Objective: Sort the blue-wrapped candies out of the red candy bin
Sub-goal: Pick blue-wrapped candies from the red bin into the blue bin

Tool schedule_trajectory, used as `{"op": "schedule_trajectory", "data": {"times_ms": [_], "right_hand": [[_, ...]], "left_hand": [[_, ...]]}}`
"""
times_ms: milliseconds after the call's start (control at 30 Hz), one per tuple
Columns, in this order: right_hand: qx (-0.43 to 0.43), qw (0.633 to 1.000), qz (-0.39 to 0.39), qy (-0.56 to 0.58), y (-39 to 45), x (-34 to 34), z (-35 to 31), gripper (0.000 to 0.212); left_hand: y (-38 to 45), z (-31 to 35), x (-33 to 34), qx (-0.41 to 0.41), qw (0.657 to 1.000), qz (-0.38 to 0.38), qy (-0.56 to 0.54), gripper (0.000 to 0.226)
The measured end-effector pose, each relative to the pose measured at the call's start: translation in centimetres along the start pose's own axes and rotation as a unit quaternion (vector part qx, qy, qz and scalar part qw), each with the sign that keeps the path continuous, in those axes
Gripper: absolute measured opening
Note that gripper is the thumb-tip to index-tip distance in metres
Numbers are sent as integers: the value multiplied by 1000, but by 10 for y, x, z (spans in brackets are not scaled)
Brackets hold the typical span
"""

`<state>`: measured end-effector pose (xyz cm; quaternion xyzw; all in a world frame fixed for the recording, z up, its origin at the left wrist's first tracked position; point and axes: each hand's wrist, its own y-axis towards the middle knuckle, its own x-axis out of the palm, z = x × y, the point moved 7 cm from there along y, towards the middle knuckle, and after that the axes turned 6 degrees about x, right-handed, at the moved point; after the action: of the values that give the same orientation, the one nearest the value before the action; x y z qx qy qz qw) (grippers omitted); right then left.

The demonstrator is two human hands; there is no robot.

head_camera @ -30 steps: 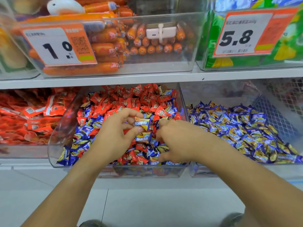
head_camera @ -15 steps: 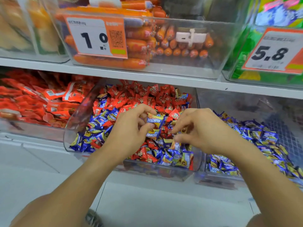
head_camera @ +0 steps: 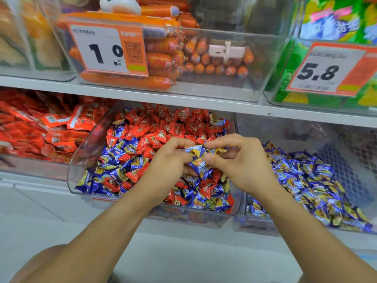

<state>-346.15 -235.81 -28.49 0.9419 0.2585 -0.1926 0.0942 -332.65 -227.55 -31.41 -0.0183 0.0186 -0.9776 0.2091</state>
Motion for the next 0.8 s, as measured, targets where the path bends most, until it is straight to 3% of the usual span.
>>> {"op": "schedule_trajectory", "data": {"times_ms": [100,267,500,633,800], "right_hand": [[12,1000,-7,-8,-2,-1,1,20],[27,999,-29,11,-8,-7,0,17],[42,997,-20,65,-19,-28,7,14],[66,995,29,73,-25,-60,20,7],[90,995,46,0,-33,-122,43,10]], "left_hand": [[0,0,6,-10,998,-27,-47,21],[-4,4,16,65,989,-109,76,32],[-8,13,35,94,979,-132,127,24],[-4,16,39,84,984,-88,133,20],[6,48,80,158,975,-86,129,12]]}}
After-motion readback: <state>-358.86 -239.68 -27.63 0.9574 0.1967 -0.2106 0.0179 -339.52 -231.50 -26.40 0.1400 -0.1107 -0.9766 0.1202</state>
